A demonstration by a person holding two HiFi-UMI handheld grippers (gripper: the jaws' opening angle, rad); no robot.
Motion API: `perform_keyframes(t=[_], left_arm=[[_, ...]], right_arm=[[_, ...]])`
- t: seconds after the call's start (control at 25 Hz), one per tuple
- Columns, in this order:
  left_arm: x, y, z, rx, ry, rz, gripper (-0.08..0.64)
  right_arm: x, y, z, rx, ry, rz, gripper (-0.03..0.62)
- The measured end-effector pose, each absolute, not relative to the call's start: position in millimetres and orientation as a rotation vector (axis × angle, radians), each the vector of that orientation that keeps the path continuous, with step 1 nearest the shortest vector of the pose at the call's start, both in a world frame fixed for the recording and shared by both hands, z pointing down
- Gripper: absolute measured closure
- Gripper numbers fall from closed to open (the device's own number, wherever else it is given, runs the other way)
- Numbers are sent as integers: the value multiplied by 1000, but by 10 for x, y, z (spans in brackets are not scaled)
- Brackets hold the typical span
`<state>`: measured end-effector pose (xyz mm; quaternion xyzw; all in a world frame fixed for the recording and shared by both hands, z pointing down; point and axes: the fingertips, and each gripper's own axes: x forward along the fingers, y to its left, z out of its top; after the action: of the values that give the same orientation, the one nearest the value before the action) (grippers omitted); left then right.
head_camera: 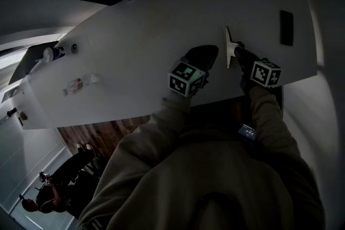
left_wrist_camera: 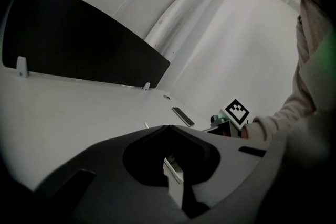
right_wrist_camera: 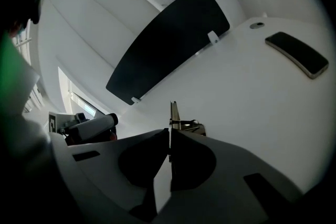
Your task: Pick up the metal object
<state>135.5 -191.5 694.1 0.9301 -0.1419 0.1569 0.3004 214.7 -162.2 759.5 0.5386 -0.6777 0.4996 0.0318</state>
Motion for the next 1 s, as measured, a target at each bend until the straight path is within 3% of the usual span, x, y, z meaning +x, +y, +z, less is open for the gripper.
perform_keyframes(t=[0.56, 1.0], left_arm=[[1248, -2155, 6525, 2527, -459, 395, 566], [737, -2740, 5786, 2608, -663, 287, 566]], right_arm=[[2055, -1986, 7048, 1617, -2199, 1397, 569], [1682, -2684, 5984, 1536, -2384, 1068, 569]])
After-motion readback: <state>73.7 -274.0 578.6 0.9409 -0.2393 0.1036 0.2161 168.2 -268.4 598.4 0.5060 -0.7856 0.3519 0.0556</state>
